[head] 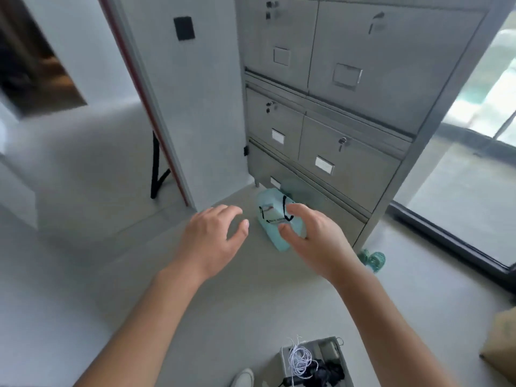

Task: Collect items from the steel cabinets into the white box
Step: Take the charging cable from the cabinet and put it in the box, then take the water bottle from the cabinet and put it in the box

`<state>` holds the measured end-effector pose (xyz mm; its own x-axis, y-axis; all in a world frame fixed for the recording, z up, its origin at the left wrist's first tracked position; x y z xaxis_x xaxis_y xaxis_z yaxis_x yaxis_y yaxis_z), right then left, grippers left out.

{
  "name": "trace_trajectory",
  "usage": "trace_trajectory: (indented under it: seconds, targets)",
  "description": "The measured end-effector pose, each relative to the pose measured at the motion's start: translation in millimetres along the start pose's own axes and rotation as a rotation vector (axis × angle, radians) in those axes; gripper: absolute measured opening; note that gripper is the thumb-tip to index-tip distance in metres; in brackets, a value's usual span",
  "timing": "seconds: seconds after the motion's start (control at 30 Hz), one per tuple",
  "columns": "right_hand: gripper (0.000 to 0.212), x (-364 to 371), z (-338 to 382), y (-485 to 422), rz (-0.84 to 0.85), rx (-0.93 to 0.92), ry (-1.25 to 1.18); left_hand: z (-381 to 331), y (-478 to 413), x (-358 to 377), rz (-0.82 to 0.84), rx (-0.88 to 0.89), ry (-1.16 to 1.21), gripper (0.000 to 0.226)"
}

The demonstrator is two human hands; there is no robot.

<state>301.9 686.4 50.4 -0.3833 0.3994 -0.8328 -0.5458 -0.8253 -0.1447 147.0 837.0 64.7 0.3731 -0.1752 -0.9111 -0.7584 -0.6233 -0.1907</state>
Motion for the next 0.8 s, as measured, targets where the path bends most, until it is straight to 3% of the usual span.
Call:
trace_trajectory:
  seconds: [0.2,0.47,0.8]
  targets:
    - [0.050,22.1,62.0,3.7,0.168,-0.315,-0.021,25.0,102.9,-45.6,-0.113,-0.292,-0.091,0.059]
    - [0.051,77.2,228.3,64.9,0.334,-0.752,-0.128,81.6,288.6,-143.4,-0.343,-0.737,-0.245,0.047]
    - [0.054,148.8,425.4,180.0,0.496,-1.008,-0.266,143.7,488.0,-244.3,-0.536,-1.058,-0.303,0.036]
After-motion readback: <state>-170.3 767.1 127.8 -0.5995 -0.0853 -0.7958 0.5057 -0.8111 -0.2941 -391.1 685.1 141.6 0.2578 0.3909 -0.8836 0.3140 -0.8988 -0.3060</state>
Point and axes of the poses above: each hand's wrist, its own y-axis away from the middle knuckle, its own x-axis out of the palm, z = x × y, the point moved 2 cm from there along -y, towards the middle knuckle, and after that the axes turned 6 degrees about -x, right-handed, at the moved point
